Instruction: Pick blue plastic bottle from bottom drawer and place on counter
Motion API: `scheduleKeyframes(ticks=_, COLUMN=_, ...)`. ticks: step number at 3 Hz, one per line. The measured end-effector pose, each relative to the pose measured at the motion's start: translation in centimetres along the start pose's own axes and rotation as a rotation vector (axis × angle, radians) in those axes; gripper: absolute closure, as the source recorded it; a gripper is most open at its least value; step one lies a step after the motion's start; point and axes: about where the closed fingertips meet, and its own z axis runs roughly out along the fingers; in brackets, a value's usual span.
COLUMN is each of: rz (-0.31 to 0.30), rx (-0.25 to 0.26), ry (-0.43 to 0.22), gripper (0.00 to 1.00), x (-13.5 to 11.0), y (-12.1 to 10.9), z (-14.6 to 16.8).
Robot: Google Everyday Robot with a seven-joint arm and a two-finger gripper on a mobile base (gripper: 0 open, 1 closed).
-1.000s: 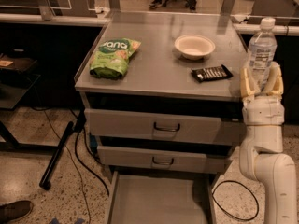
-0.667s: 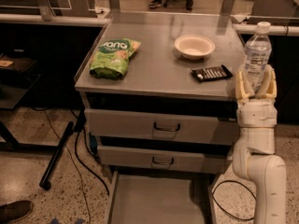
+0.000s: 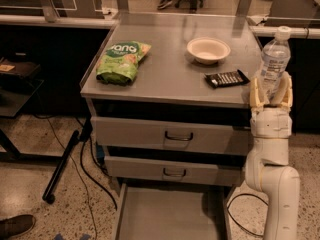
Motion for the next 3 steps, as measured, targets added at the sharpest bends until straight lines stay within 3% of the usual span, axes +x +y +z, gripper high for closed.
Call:
scheduleKeyframes(ticks=1, rz=0.000, rx=0.000, ry=0.000, gripper=0.86, x=-0.06, y=0.00, z=0.05)
scheduleKeyframes(ticks=2, rz=0.000, rx=0.000, ry=0.000, gripper=0.55, x=-0.06, y=0.00, z=0.05)
scheduleKeyframes(ticks=3, rz=0.000, rx=0.000, ry=0.000, gripper=0.31, x=-0.06, y=0.00, z=0.05)
